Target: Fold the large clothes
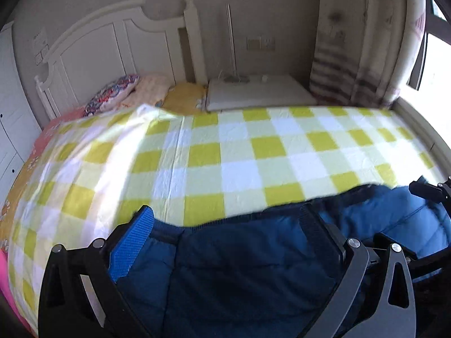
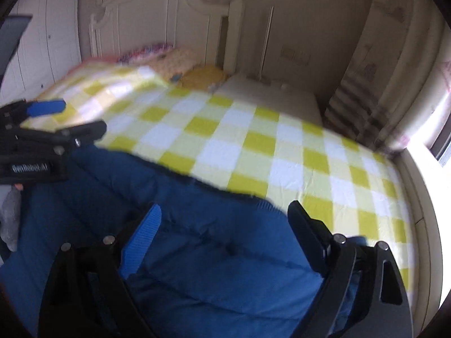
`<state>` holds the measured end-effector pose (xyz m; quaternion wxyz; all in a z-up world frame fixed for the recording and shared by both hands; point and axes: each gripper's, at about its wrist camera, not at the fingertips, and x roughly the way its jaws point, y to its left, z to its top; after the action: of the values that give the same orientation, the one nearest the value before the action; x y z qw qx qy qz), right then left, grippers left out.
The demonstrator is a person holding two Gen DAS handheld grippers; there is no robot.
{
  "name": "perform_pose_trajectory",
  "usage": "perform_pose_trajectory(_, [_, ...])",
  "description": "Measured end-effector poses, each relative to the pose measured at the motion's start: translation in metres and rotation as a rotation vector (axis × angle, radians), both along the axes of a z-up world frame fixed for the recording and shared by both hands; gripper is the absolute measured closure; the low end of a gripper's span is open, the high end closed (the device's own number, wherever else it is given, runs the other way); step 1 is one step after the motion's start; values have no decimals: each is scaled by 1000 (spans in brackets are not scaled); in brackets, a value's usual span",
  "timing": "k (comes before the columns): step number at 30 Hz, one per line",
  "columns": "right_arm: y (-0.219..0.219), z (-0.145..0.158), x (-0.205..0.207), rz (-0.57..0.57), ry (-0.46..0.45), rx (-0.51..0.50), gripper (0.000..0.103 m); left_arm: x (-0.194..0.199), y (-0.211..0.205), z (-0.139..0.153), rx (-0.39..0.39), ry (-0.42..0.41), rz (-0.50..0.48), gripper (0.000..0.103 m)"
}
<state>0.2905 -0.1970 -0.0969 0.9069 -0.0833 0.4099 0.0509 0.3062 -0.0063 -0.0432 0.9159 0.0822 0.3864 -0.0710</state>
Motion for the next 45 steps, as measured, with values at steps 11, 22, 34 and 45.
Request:
perform_pose_trajectory(11, [-7, -28, -16, -52, 4, 17, 13, -5, 2, -46, -15, 16, -24, 4])
perform_pose_trajectory(22, [-5, -16, -28, -74, -56, -12, 12, -15, 3, -34, -12, -46, -20, 4])
perform_pose_trajectory(34, [-128, -25, -40, -254, 86, 365, 10, -13, 6, -35, -49, -26, -30, 4])
perform_pose_trajectory(45, [-158, -28, -68, -403, 13, 326, 20, -3, 13, -33, -101, 77, -57, 4])
